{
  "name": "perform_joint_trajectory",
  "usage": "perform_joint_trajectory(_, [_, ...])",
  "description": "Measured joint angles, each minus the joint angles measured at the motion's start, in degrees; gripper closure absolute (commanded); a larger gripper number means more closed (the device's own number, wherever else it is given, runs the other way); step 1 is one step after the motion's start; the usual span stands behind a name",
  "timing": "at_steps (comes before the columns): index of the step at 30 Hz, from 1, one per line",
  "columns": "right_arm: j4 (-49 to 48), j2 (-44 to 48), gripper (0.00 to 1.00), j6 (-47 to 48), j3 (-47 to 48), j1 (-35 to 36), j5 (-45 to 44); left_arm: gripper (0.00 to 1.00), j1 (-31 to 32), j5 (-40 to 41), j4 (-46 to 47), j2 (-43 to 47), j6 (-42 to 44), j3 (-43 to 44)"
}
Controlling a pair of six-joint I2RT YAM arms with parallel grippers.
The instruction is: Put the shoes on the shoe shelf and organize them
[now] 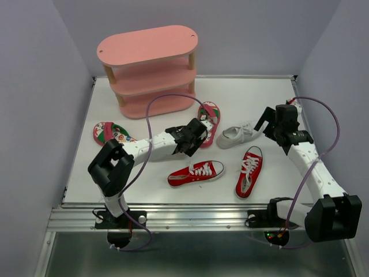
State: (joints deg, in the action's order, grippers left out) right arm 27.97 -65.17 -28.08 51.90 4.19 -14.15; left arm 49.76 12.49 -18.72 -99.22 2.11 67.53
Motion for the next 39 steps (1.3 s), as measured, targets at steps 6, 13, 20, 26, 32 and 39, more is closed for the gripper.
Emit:
perform_joint_trajectory(6, [0.1, 0.5, 0.0, 0.0, -0.1, 0.0, 0.0, 0.29, 0.0, -0.1, -2.8, 1.8, -1.1, 0.5])
perform_joint_trajectory(13, [0.1, 0.6, 0.0, 0.0, -0.1, 0.0, 0.5, 0.33, -0.1, 0.5, -4.2, 6.3, -8.2, 3.8])
perform_joint_trajectory(20, [0.1, 0.6, 0.0, 0.0, -0.1, 0.0, 1.0, 0.44, -0.1, 6.8, -6.8, 6.9, -24.3, 5.1])
perform_joint_trajectory(26, [0.1, 0.3, 0.0, -0.1, -0.1, 0.0, 1.6, 0.35, 0.2, 14.8, -14.6, 2.7, -46.8, 10.4])
perform_joint_trajectory(32, [0.1, 0.2, 0.0, 0.0, -0.1, 0.0, 2.0, 0.22, 1.0, 21.2, -25.8, -3.5, -65.7, 17.9])
perform_joint_trajectory(39, [0.1, -0.5, 0.0, -0.1, -0.1, 0.0, 3.5, 0.29, 0.6, 21.5, -28.7, -5.4, -73.8, 17.0])
